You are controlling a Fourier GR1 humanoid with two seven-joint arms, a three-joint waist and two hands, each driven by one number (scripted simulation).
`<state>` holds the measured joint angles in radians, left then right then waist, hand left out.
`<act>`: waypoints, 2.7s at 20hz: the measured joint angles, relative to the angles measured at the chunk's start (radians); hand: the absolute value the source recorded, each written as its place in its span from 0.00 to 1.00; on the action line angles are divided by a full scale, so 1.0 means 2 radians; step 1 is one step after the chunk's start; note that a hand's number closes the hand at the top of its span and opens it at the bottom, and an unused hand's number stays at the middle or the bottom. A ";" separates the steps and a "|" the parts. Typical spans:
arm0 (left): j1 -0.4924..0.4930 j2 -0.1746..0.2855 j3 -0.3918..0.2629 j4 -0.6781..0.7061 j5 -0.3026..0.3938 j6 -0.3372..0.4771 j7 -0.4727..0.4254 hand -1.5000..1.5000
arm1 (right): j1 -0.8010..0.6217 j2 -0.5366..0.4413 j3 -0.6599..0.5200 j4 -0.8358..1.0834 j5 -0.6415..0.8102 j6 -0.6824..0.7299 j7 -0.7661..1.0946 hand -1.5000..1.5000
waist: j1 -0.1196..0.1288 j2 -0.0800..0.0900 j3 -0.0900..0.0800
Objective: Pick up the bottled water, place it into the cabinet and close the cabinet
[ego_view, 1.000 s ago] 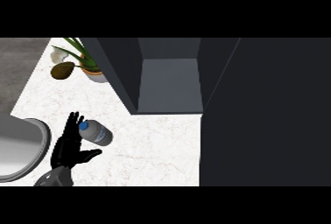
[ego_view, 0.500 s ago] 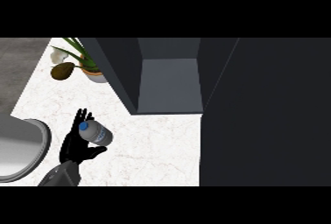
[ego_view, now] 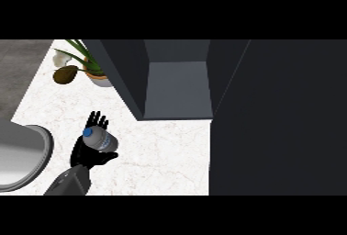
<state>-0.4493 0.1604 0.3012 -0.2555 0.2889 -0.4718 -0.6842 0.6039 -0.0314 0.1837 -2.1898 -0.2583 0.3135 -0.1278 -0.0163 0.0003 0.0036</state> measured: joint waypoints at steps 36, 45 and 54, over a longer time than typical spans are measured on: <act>0.120 -0.025 -0.024 -0.203 0.066 -0.024 0.062 1.00 | 0.000 -0.011 0.001 0.028 0.006 0.002 -0.027 0.00 | 0.009 -0.002 -0.001; 0.192 -0.066 -0.082 -0.417 0.087 0.042 0.179 1.00 | -0.002 -0.013 0.001 0.023 -0.007 0.001 -0.018 0.00 | 0.010 -0.002 -0.001; 0.183 -0.078 -0.181 -0.546 0.094 0.176 0.221 1.00 | -0.003 0.002 0.044 0.017 0.024 -0.022 -0.011 0.00 | 0.006 -0.001 -0.002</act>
<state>-0.0830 0.0034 -0.0604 -1.3469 0.4765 -0.1198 -0.2431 0.5987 -0.0276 0.2714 -2.1549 -0.2104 0.2693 -0.1493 -0.0033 -0.0024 0.0003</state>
